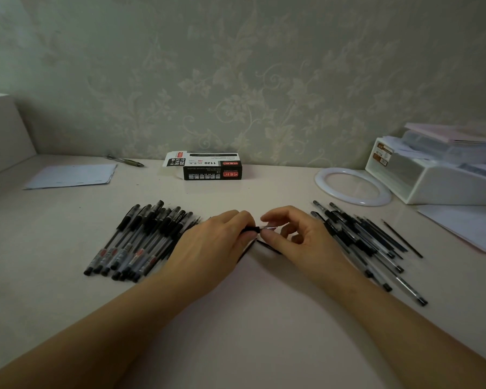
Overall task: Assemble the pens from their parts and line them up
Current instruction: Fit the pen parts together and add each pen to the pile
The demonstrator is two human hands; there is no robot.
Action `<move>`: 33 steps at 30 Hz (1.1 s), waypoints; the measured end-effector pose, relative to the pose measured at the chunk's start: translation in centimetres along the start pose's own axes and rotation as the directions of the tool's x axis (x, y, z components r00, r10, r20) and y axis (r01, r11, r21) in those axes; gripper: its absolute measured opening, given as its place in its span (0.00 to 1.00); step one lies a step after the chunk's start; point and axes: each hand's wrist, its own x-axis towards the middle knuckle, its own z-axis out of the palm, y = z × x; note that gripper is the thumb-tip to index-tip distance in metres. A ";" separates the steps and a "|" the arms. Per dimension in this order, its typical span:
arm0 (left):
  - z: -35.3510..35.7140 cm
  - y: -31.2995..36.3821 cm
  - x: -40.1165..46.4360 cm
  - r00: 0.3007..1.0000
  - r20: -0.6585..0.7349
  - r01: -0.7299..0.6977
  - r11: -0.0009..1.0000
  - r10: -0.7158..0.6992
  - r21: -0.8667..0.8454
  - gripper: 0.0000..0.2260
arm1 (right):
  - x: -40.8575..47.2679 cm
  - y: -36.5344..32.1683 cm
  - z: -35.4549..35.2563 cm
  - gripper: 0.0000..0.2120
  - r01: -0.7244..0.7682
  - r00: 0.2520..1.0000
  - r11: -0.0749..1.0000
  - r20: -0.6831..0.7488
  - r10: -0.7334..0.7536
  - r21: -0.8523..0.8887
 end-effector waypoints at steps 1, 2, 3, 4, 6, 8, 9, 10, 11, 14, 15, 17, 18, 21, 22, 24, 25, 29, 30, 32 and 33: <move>0.0 0.0 0.0 1.000 0.000 -0.005 1.000 0.005 -0.003 0.11 | 0.0 0.0 0.0 0.03 -0.014 1.000 1.000 -0.007 0.014 0.001; 0.0 0.1 0.0 1.000 0.002 -0.009 1.000 0.009 -0.003 0.11 | 0.0 0.0 0.0 0.03 -0.023 1.000 1.000 -0.011 0.023 -0.003; 0.0 0.1 -0.1 1.000 0.002 -0.012 1.000 0.012 0.000 0.11 | 0.0 0.1 0.0 0.05 -0.018 1.000 1.000 -0.010 0.018 -0.013; 0.1 0.1 -0.1 1.000 0.000 -0.013 1.000 0.013 0.002 0.11 | 0.0 0.0 0.0 0.07 -0.012 1.000 1.000 -0.006 0.012 -0.014; 0.2 0.1 -0.2 1.000 -0.005 -0.013 1.000 0.013 0.006 0.10 | 0.0 0.0 0.0 0.07 -0.003 1.000 1.000 0.007 0.003 -0.008; 0.2 0.0 -0.1 1.000 -0.009 -0.011 1.000 0.011 0.010 0.10 | 0.0 0.0 0.0 0.05 0.003 1.000 1.000 0.019 -0.003 -0.012; 0.2 0.0 -0.1 1.000 -0.009 -0.009 1.000 0.009 0.009 0.10 | 0.0 0.1 0.0 0.05 0.007 1.000 1.000 0.020 -0.006 -0.013; 0.2 0.0 -0.1 1.000 -0.009 -0.007 1.000 0.007 0.006 0.10 | 0.1 0.1 0.0 0.04 0.009 1.000 1.000 0.017 -0.009 -0.009; 0.2 -0.1 -0.1 1.000 -0.009 -0.006 1.000 0.006 0.004 0.10 | 0.1 0.2 0.0 0.04 0.008 1.000 1.000 0.011 -0.008 -0.003; 0.2 -0.1 -0.1 1.000 -0.010 -0.011 1.000 0.011 -0.003 0.10 | 0.1 0.2 0.1 0.02 -0.022 1.000 1.000 -0.010 0.022 -0.013; 0.2 -0.1 -0.1 1.000 -0.010 -0.013 1.000 0.013 -0.005 0.10 | 0.1 0.2 0.1 0.04 -0.023 1.000 0.999 -0.011 0.023 -0.026; 0.2 0.0 -0.1 1.000 -0.010 -0.014 1.000 0.014 -0.003 0.10 | 0.1 0.2 0.1 0.08 -0.019 1.000 1.000 -0.003 0.019 -0.019; 0.2 0.0 -0.1 1.000 -0.013 -0.015 1.000 0.015 -0.002 0.10 | 0.1 0.2 0.1 0.08 -0.018 1.000 1.000 0.005 0.018 -0.010; 0.2 -0.1 -0.1 1.000 -0.012 -0.015 1.000 0.015 -0.003 0.10 | 0.2 0.3 0.0 0.05 -0.008 1.000 1.000 0.021 0.008 -0.022; 0.2 -0.1 -0.1 1.000 -0.007 -0.013 1.000 0.013 -0.003 0.10 | 0.2 0.3 0.0 0.04 -0.001 1.000 1.000 0.021 0.001 -0.029; 0.2 -0.2 -0.1 1.000 -0.004 -0.008 1.000 0.008 -0.006 0.10 | 0.1 0.4 0.0 0.03 0.005 1.000 1.000 0.013 -0.005 -0.025; 0.2 -0.2 -0.1 1.000 -0.008 -0.009 1.000 0.009 -0.009 0.10 | 0.1 0.3 0.0 0.03 -0.001 1.000 1.000 0.006 0.001 -0.022; 0.2 -0.1 0.0 1.000 -0.009 -0.017 1.000 0.017 -0.008 0.10 | 0.0 -0.1 0.1 0.11 -0.027 1.000 0.999 -0.007 0.027 -0.022; 0.2 -0.1 0.0 1.000 -0.009 -0.017 1.000 0.017 -0.007 0.10 | 0.1 -0.2 0.1 0.10 -0.026 1.000 1.000 -0.005 0.026 -0.012; 0.1 -0.1 -0.1 1.000 -0.009 -0.010 1.000 0.010 -0.007 0.10 | 0.1 -0.2 0.0 0.07 -0.027 1.000 1.000 -0.008 0.027 0.007; 0.1 -0.1 -0.1 1.000 -0.010 -0.005 1.000 0.005 -0.005 0.11 | 0.1 -0.2 -0.1 0.06 -0.031 0.999 0.999 -0.014 0.031 0.020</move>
